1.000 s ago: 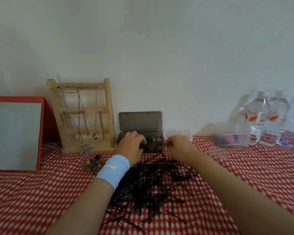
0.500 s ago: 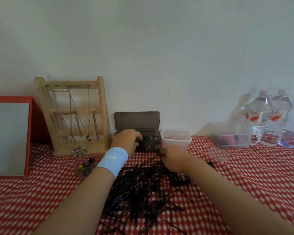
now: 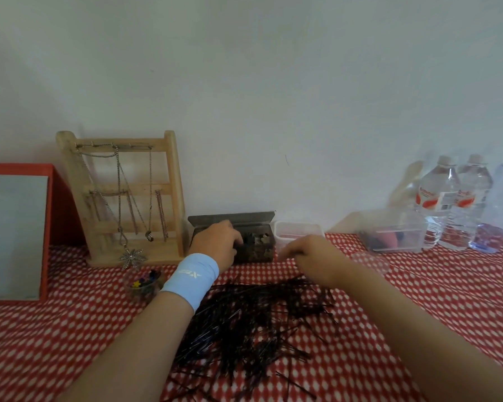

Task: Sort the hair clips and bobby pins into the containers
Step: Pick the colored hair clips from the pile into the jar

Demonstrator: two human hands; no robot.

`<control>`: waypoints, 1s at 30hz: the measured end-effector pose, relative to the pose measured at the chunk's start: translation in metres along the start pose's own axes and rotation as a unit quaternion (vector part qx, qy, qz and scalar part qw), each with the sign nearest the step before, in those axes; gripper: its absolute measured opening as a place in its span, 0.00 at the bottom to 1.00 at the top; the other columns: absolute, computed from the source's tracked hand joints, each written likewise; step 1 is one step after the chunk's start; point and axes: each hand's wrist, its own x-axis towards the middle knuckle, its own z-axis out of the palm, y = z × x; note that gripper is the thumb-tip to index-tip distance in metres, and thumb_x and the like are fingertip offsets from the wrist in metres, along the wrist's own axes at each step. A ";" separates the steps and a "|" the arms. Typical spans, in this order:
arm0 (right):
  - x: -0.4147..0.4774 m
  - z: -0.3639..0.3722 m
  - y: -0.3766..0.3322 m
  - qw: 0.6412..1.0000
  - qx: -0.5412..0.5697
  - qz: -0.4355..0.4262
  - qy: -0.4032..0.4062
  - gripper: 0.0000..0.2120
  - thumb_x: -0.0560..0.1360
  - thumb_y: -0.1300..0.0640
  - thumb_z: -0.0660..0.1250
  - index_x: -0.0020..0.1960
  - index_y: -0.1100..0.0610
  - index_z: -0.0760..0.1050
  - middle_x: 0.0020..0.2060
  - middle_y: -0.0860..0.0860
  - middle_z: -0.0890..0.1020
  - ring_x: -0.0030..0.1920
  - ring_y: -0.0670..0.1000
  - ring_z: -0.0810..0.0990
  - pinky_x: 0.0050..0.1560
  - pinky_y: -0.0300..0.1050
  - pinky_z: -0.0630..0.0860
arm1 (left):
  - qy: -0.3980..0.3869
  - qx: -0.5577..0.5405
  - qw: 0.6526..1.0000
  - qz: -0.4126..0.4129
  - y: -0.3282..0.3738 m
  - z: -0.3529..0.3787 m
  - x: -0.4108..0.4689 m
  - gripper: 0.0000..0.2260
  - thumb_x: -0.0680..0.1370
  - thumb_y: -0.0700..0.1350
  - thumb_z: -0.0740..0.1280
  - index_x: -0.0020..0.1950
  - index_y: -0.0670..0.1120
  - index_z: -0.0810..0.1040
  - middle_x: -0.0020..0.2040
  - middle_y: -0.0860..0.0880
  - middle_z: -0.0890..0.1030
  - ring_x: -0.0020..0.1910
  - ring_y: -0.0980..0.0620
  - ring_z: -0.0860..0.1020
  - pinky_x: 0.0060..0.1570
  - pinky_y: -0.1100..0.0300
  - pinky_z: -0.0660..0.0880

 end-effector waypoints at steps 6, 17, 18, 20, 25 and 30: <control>-0.006 0.007 0.032 0.988 -0.137 0.053 -0.047 0.21 0.78 0.66 0.61 0.66 0.48 0.79 0.68 0.51 0.76 0.65 0.53 0.75 0.72 0.49 0.68 | 0.068 -0.043 0.994 0.068 0.034 -0.005 -0.008 0.10 0.81 0.45 0.62 0.59 0.50 0.79 0.57 0.52 0.75 0.59 0.52 0.72 0.57 0.55 0.73; -0.063 0.002 0.037 0.998 0.004 -0.037 -0.041 0.26 0.77 0.68 0.58 0.64 0.46 0.80 0.64 0.43 0.80 0.64 0.44 0.77 0.70 0.41 0.70 | -0.269 -0.064 0.957 0.087 0.097 0.026 -0.051 0.25 0.85 0.56 0.46 0.80 0.50 0.47 0.81 0.51 0.48 0.79 0.52 0.47 0.74 0.57 0.43; -0.067 -0.004 0.041 0.999 0.033 -0.024 0.019 0.24 0.77 0.69 0.59 0.62 0.47 0.82 0.62 0.43 0.81 0.63 0.42 0.77 0.69 0.40 0.70 | -0.266 -0.021 0.959 0.100 0.096 0.028 -0.055 0.27 0.84 0.58 0.46 0.81 0.50 0.45 0.81 0.50 0.45 0.79 0.51 0.45 0.75 0.55 0.43; -0.072 -0.015 0.050 0.994 0.037 0.010 0.107 0.23 0.76 0.71 0.60 0.60 0.50 0.83 0.61 0.46 0.83 0.62 0.44 0.78 0.70 0.41 0.70 | -0.284 0.035 0.953 0.096 0.097 0.030 -0.058 0.29 0.83 0.60 0.46 0.80 0.51 0.41 0.80 0.51 0.41 0.79 0.51 0.42 0.76 0.52 0.42; -0.066 -0.021 0.073 0.984 -0.158 0.079 0.015 0.24 0.77 0.66 0.64 0.69 0.46 0.76 0.70 0.51 0.76 0.70 0.54 0.71 0.76 0.50 0.61 | -0.269 0.057 0.959 0.063 0.110 0.024 -0.055 0.31 0.82 0.62 0.47 0.80 0.51 0.41 0.80 0.51 0.39 0.79 0.50 0.41 0.77 0.48 0.42; -0.059 -0.014 0.073 0.980 -0.188 0.060 0.011 0.15 0.77 0.57 0.69 0.60 0.44 0.82 0.60 0.47 0.83 0.60 0.51 0.77 0.69 0.49 0.68 | -0.249 0.005 0.960 0.127 0.135 0.032 -0.058 0.32 0.81 0.65 0.48 0.80 0.54 0.42 0.80 0.52 0.40 0.79 0.50 0.42 0.77 0.48 0.43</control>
